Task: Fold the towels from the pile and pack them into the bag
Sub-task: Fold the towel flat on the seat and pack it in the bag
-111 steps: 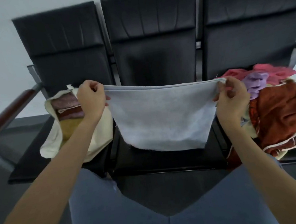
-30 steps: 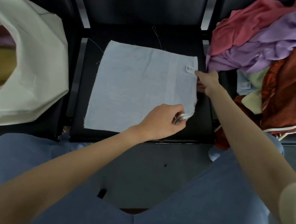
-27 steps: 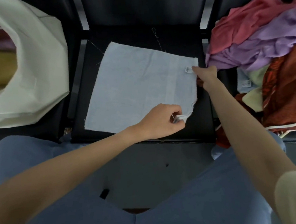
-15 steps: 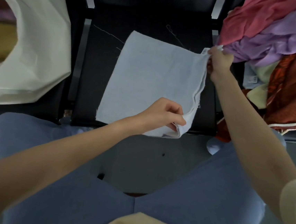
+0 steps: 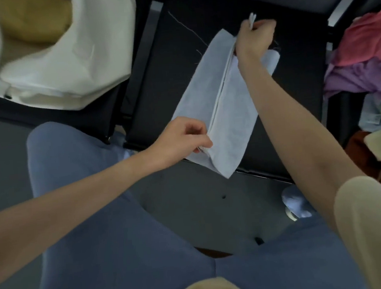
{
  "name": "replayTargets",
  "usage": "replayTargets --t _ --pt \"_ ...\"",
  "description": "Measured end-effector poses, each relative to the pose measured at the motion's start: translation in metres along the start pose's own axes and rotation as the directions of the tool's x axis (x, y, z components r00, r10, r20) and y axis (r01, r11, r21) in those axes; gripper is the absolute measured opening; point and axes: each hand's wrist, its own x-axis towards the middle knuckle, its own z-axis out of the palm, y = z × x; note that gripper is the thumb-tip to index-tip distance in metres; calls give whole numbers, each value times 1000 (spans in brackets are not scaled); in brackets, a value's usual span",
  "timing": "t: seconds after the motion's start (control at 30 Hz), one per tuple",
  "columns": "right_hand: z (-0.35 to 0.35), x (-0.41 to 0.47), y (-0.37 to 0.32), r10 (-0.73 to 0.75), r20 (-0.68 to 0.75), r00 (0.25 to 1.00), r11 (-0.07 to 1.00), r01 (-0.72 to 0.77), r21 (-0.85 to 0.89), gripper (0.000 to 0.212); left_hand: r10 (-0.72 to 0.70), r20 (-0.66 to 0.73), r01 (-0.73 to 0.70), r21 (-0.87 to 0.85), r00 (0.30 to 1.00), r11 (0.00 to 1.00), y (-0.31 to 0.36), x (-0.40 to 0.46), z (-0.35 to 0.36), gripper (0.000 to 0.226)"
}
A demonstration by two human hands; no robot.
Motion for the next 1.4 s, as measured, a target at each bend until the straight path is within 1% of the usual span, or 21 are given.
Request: replayTargets --t 0.1,0.17,0.27,0.37,0.47,0.57,0.63,0.73,0.8,0.87,0.9,0.97,1.03,1.1,1.17,1.2,1.27,1.33,1.4 --pt "27 -5 9 26 53 998 997 -22 -71 15 -77 -83 83 76 994 994 -18 3 -16 28" --pt "38 -7 17 38 102 994 990 -24 -137 15 -108 -145 136 197 984 971 -31 4 -23 25" --pt "46 -13 23 94 161 982 973 -57 -222 20 -67 -215 164 475 974 865 -51 1 -32 20" --pt "44 -20 25 117 246 962 971 -59 -231 25 -44 -223 174 610 974 773 -65 -1 -36 27" --pt "25 -38 18 61 320 946 980 4 -197 23 -58 -250 219 684 967 696 -67 -1 -39 25" --pt "-15 -71 22 -48 355 934 987 100 -129 21 -36 -319 261 697 947 668 -64 -2 -42 22" --pt "-47 -97 36 -74 314 947 984 120 -129 23 13 -369 267 696 929 667 -64 0 -42 27" --pt "-95 -134 58 -53 168 984 985 79 -153 34 53 -412 271 685 910 676 -63 5 -39 40" --pt "-119 -151 70 -15 89 996 969 37 -242 40 33 -414 285 681 910 674 -60 9 -36 43" --pt "-136 -164 78 58 60 997 926 -31 -377 42 -17 -401 301 657 916 691 -57 12 -33 40" --pt "-142 -171 80 100 79 992 895 -55 -443 44 -49 -398 314 635 916 706 -55 14 -31 37" --pt "-148 -183 84 185 169 968 839 -65 -541 47 -115 -394 345 582 912 736 -53 17 -29 33" --pt "-150 -194 84 250 249 936 806 -58 -589 46 -151 -383 358 556 911 750 -51 18 -28 29" --pt "-151 -200 83 266 280 922 790 -43 -611 39 -159 -371 353 541 915 763 -50 15 -27 25" --pt "-154 -200 81 275 303 912 805 -46 -592 28 -174 -365 351 502 915 790 -48 10 -26 22" --pt "-158 -199 79 288 320 903 825 -64 -562 26 -191 -360 355 472 913 807 -48 7 -25 22" --pt "-165 -195 78 344 340 875 864 -153 -480 27 -246 -343 378 399 907 835 -45 -1 -22 23" --pt "-174 -195 75 404 336 851 883 -266 -387 20 -324 -306 407 265 895 874 -41 -10 -19 25" --pt "-185 -200 71 437 332 836 894 -364 -261 14 -406 -240 427 42 882 903 -36 -22 -12 22"
